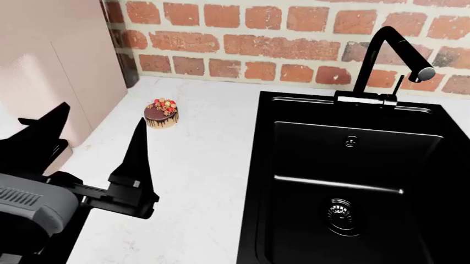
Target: Pick the peanut butter and bar from the counter and place them in the cabinets closest to them.
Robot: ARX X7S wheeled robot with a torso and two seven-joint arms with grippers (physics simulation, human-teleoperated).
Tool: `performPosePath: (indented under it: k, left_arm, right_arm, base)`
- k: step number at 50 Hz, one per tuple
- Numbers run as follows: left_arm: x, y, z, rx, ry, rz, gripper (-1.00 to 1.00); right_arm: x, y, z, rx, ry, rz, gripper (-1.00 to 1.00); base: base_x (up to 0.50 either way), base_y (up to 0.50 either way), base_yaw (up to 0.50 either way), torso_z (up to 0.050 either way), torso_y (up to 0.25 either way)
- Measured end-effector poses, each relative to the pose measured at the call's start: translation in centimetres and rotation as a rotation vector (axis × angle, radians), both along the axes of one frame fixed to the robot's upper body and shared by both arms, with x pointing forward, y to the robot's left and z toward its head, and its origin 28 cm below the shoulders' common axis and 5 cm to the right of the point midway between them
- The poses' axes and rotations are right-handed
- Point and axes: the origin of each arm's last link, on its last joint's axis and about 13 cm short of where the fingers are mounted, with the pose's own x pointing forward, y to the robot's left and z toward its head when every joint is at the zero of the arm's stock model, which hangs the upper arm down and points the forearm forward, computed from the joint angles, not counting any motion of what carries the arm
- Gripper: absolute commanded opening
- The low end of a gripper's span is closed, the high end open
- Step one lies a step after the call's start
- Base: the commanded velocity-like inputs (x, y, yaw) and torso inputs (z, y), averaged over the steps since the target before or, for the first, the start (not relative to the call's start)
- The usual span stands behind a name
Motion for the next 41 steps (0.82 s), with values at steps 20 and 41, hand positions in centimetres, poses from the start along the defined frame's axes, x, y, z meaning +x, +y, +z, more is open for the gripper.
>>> performPosePath:
  k: [20, 41]
  left_arm:
    - [0.1, 0.0, -0.2, -0.001, 0.004, -0.002, 1.00]
    - [0.3, -0.1, -0.2, 0.002, 0.006, -0.004, 1.00]
  right_arm:
    - [-0.6, -1.1, -3.2, -0.036, -0.072, 0.108, 1.00]
    - [-0.6, -1.6, -6.3, -0.147, -0.039, 0.337, 1.00]
  base:
    - [0.00, 0.00, 0.00, 0.000, 0.000]
    - [0.00, 0.00, 0.00, 0.000, 0.000]
